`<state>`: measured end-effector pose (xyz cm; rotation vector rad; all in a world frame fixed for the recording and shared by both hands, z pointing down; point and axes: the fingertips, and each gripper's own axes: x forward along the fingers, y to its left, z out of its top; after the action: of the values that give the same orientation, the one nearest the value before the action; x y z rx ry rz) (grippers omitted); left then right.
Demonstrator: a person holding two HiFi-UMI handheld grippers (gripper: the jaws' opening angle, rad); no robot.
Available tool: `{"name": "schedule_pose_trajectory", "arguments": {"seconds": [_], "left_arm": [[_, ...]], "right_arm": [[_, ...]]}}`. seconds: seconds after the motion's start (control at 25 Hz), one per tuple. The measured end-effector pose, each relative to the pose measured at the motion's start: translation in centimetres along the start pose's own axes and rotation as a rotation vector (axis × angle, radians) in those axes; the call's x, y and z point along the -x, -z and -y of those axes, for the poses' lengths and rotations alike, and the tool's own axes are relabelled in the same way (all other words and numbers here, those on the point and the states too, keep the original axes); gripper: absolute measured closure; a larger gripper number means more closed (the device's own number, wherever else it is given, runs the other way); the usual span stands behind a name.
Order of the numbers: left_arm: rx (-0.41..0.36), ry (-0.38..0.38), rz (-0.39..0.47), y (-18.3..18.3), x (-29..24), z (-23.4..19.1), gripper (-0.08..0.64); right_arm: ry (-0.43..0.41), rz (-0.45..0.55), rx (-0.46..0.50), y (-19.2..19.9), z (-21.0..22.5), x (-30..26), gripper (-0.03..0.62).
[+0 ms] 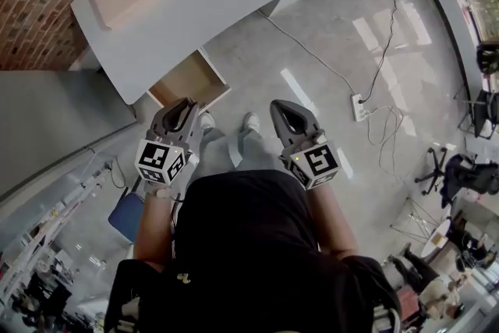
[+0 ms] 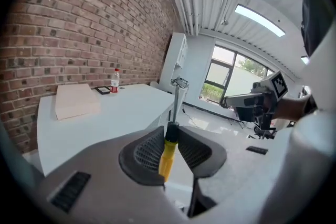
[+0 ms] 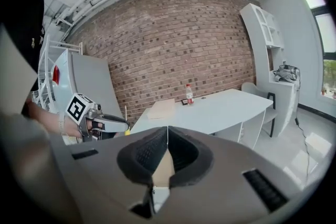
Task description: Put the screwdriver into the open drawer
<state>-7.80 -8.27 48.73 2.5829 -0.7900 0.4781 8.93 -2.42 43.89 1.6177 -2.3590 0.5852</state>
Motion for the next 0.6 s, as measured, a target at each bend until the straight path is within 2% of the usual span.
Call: {"name": "schedule_pose_trajectory", "arguments": {"seconds": [0.36, 0.48, 0.6], "left_arm": [[-0.077, 0.160, -0.182, 5.6, -4.1, -1.4, 0.479], [-0.095, 0.193, -0.226, 7.2, -5.6, -2.2, 0.479], [-0.146, 0.218, -0.288, 9.5, -7.3, -3.1, 0.479]], "right_arm": [[0.137, -0.036, -0.083, 3.4, -0.2, -0.3, 0.580], [0.172, -0.048, -0.103, 4.4, -0.1, -0.6, 0.580], [0.203, -0.058, -0.122, 5.4, 0.3, -1.2, 0.580]]}}
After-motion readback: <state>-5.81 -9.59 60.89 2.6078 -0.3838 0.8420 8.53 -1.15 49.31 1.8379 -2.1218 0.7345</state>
